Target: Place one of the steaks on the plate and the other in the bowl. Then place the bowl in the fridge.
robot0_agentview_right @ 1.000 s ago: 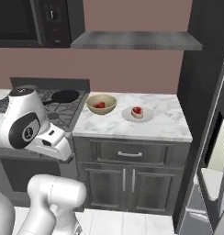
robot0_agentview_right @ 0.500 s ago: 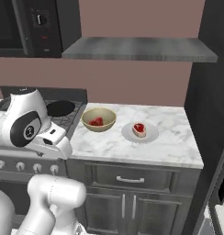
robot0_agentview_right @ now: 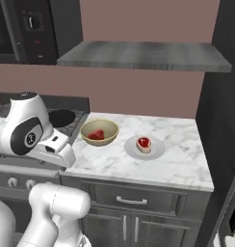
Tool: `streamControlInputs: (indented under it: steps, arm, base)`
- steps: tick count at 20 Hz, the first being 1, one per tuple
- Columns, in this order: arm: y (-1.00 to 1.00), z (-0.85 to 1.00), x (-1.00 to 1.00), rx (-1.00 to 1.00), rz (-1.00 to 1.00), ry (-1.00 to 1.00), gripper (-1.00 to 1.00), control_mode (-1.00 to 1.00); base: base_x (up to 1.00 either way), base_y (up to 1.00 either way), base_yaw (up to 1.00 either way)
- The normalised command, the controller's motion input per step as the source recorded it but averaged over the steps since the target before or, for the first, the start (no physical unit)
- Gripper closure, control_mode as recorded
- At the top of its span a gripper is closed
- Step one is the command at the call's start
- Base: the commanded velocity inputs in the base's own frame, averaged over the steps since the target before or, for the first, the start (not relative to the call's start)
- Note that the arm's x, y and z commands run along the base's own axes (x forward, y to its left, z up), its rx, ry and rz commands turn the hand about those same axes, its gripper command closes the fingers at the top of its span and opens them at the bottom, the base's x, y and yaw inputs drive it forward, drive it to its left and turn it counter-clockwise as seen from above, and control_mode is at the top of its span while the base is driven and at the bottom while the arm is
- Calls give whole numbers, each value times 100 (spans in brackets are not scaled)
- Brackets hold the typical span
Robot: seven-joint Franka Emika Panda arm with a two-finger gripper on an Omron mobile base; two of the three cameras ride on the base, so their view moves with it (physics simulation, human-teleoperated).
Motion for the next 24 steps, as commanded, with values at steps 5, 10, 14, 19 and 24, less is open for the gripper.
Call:
streamControlInputs:
  steps: [5, 10, 14, 19, 24]
  arm:
    - [0, 0, 0, 0, 0, 0, -100, 100]
    - [-3, 0, 8, 0, 2, 0, -100, -100]
    - [-41, 0, 78, 0, 17, -1, -100, -100]
    - [-61, 0, 95, 3, 22, 1, -100, -100]
    - [-14, -21, 100, 14, 3, 0, -100, -100]
  base:
    - [18, -40, 7]
    - [20, -25, 6]
    - [0, 0, 0]
    - [0, 0, 0]
    - [0, 0, 0]
